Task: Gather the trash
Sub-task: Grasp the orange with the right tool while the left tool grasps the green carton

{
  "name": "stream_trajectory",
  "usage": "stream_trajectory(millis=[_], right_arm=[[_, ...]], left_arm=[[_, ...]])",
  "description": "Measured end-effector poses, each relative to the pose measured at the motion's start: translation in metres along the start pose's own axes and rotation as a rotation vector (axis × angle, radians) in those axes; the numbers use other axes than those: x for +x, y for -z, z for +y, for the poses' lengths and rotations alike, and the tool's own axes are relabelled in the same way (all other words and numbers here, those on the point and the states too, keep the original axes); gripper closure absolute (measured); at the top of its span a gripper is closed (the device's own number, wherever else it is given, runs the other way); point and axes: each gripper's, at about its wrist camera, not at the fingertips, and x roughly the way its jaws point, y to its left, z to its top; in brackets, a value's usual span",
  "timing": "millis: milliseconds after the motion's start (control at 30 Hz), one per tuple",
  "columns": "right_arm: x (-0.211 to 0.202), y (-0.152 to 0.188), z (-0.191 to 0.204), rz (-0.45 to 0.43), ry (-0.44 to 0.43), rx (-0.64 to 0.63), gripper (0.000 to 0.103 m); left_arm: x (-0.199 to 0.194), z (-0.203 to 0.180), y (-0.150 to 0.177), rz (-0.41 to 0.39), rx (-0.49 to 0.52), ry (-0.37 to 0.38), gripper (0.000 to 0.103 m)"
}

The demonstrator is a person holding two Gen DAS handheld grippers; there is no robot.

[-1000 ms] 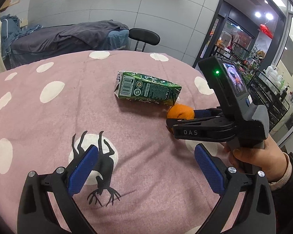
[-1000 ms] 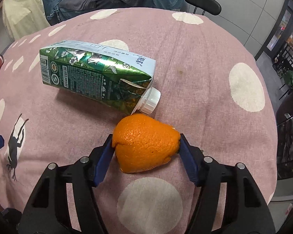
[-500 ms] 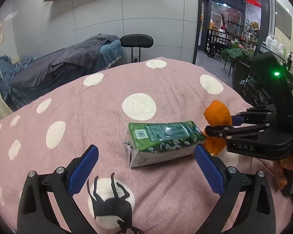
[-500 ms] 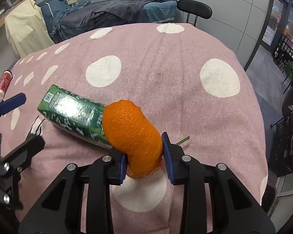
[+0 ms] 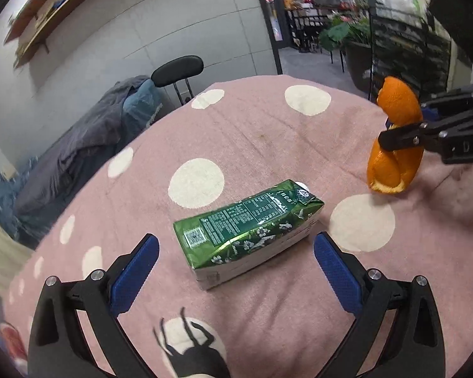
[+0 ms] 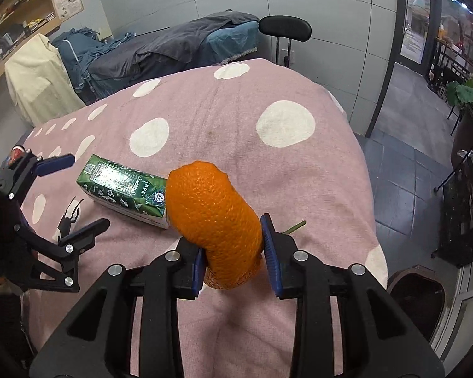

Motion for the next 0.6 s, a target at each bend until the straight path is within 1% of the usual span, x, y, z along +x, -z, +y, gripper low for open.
stream_trajectory(millis=[33, 133, 200, 233, 300, 367, 433, 500, 567, 600], right_arm=[[-0.002, 0.002, -0.003, 0.001, -0.01, 0.01, 0.071], [-0.007, 0.007, -0.01, 0.002, -0.047, 0.047, 0.071], [-0.013, 0.011, -0.012, -0.011, -0.051, 0.062, 0.071], [-0.017, 0.012, -0.013, -0.02, -0.053, 0.069, 0.071], [-0.024, 0.017, -0.015, -0.033, -0.06, 0.079, 0.071], [-0.033, 0.021, -0.018, -0.046, -0.06, 0.084, 0.071], [-0.039, 0.025, -0.023, -0.053, -0.056, 0.092, 0.071], [-0.043, 0.029, -0.028, -0.057, -0.055, 0.104, 0.071], [-0.047, 0.033, -0.034, -0.059, -0.055, 0.118, 0.071], [-0.048, 0.034, -0.037, -0.061, -0.055, 0.125, 0.071]], left_arm=[[0.002, -0.005, -0.005, 0.022, 0.087, 0.008, 0.006], [0.015, -0.022, -0.016, 0.097, 0.307, 0.026, 0.006], [0.034, -0.03, -0.02, 0.184, 0.41, 0.063, 0.006], [0.044, -0.033, -0.021, 0.215, 0.449, 0.061, 0.006], [0.062, -0.034, -0.024, 0.273, 0.479, 0.071, 0.007], [0.075, -0.032, -0.028, 0.31, 0.467, 0.104, 0.012], [0.084, -0.029, -0.031, 0.341, 0.438, 0.139, 0.022], [0.092, -0.036, -0.029, 0.354, 0.444, 0.129, 0.024], [0.093, -0.038, -0.028, 0.348, 0.451, 0.13, 0.029], [0.091, -0.039, -0.028, 0.344, 0.442, 0.133, 0.034]])
